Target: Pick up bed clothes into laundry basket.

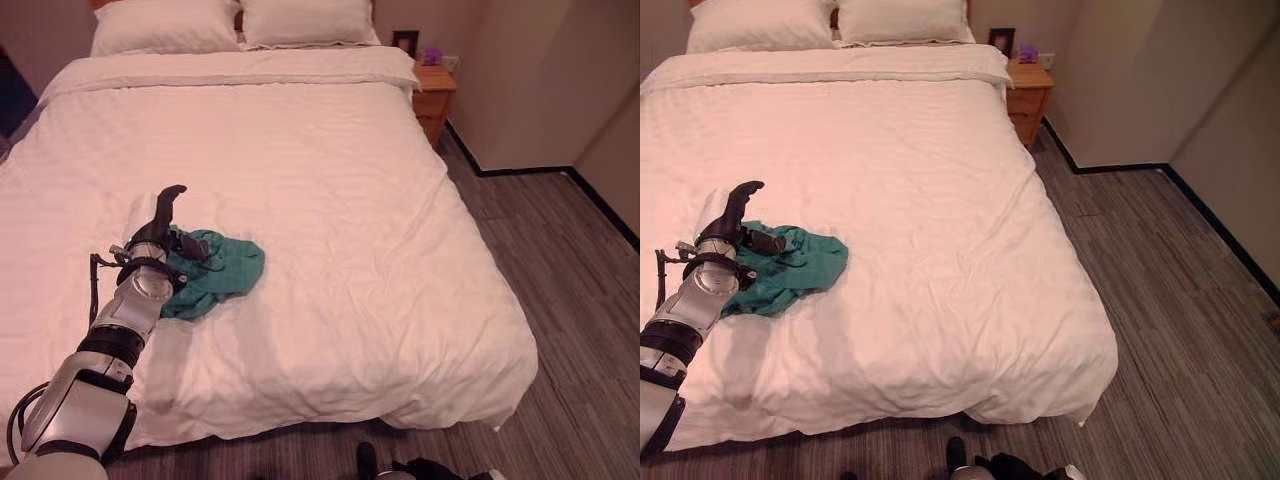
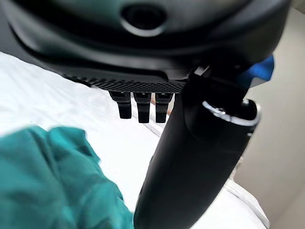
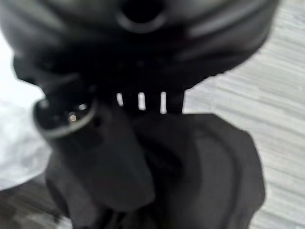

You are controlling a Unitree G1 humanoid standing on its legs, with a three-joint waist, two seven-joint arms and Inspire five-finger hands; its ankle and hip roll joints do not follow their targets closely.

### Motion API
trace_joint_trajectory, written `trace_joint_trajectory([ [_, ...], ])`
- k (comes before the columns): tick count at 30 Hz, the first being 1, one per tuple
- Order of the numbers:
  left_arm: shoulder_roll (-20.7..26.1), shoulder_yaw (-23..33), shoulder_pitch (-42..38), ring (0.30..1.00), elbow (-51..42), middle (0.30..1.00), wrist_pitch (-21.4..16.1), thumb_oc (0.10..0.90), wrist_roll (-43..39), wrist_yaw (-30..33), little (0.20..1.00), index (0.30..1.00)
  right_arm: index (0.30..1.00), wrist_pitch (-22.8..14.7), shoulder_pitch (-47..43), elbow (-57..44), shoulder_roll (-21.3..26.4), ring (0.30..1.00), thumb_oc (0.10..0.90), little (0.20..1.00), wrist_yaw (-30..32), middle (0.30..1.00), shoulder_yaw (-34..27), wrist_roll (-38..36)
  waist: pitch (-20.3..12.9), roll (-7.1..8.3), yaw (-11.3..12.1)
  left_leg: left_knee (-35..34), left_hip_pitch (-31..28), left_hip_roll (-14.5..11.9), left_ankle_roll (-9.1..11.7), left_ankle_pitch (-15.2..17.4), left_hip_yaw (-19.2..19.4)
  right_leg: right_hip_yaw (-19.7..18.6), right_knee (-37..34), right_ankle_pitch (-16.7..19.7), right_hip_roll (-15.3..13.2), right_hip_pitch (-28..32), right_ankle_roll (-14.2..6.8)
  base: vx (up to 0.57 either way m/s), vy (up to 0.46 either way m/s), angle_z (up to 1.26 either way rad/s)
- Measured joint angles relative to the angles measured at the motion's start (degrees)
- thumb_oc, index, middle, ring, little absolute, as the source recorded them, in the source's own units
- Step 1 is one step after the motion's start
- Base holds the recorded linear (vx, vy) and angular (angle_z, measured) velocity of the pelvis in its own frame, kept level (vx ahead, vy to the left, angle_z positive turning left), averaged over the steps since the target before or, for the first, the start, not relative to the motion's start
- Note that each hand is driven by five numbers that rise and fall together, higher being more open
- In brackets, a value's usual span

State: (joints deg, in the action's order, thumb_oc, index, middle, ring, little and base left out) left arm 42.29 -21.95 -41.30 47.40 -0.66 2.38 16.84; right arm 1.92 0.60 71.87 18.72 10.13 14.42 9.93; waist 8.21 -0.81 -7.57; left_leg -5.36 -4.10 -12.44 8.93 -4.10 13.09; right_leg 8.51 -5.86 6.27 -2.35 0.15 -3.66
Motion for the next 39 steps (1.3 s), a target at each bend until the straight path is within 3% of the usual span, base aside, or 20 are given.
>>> trace_joint_trajectory([
  [7,0.84,0.26,0.01,0.9,-0.07,0.9,0.96,0.8,-0.05,-0.12,0.9,0.9,0.3,0.64,-3.07,-0.19,-0.08,0.3,0.4,0.3,-0.25,0.3,2.19,-0.26,0.01,0.49,2.3,-0.01,0.75,0.19,0.11,-0.15,-1.81,1.82,0.02,-0.2,-0.31,0.45,-0.04,0.01,0.002,0.14],
  [13,0.76,0.19,0.11,0.9,-0.2,0.9,0.99,0.8,-0.08,-0.3,0.9,0.9,0.3,1.07,-7.33,-0.55,-0.29,0.3,0.4,0.3,-0.15,0.3,4.21,-0.93,0.04,1.21,2.75,0.16,1.28,0.28,0.02,-0.53,-2.66,2.21,0.35,-0.18,-0.37,0.31,-0.02,0.01,-0.003,0.07],
  [26,-1.63,-2.2,-0.2,0.9,4.6,0.9,1.05,0.8,-0.39,-2.63,0.9,0.9,0.3,0.08,-5.07,-0.65,-1.47,0.3,0.4,0.3,0.06,0.3,5.35,-1.3,-0.23,1.44,0.44,0.29,5.16,0.43,-0.23,-0.99,-1.72,1.45,0.39,0.53,-0.42,-4.28,0.4,-0.05,-0.014,-0.04],
  [30,-3.26,-2.93,-0.48,0.9,7.07,0.9,1.01,0.8,-0.61,-2.71,0.9,0.9,0.3,0.01,-5.3,-0.59,-1.29,0.3,0.4,0.3,0.07,0.3,5.37,-1.27,0.41,0.48,-0.55,0.25,5.67,0.37,-0.21,-1.01,-0.76,0.49,0.36,0.84,-0.31,-5.37,0.56,-0.05,-0.007,-0.12],
  [32,-4.24,-3.44,-1.38,0.432,8.68,0.432,0.97,0.488,-0.56,-3.75,0.432,0.432,0.3,-0.05,-5.94,-0.63,-1.12,0.3,0.4,0.3,0.13,0.3,5.43,-1.25,1.11,-0.68,-1.02,0.27,6.79,0.25,-0.13,-1.26,-0.64,0.31,0.37,1.11,-0.1,-6.62,0.61,-0.04,-0.015,-0.04],
  [33,-4.99,-4.52,-2.4,0.3,10.32,0.3,0.83,0.4,-0.52,-3.94,0.3,0.3,0.3,-0.07,-6.29,-0.49,-0.97,0.3,0.4,0.3,0.14,0.3,5.56,-1.25,1.43,-1.24,-0.92,0.27,7.38,0.21,-0.14,-1.39,-0.56,0.15,0.38,1.29,-0.09,-7.29,0.53,-0.02,-0.017,-0.09],
  [39,-6.07,-7.41,-7.74,0.3,16.95,0.3,1.05,0.4,5.98,-6.77,0.3,0.3,0.3,-0.42,-10.17,-0.4,0.11,0.3,0.4,0.3,0.19,0.3,6.42,-1.24,1.84,-1.93,-1.0,0.26,7.11,0.17,-0.15,-1.38,0.54,-0.83,0.38,1.51,0.02,-7.61,0.53,0.0,-0.007,-0.07],
])
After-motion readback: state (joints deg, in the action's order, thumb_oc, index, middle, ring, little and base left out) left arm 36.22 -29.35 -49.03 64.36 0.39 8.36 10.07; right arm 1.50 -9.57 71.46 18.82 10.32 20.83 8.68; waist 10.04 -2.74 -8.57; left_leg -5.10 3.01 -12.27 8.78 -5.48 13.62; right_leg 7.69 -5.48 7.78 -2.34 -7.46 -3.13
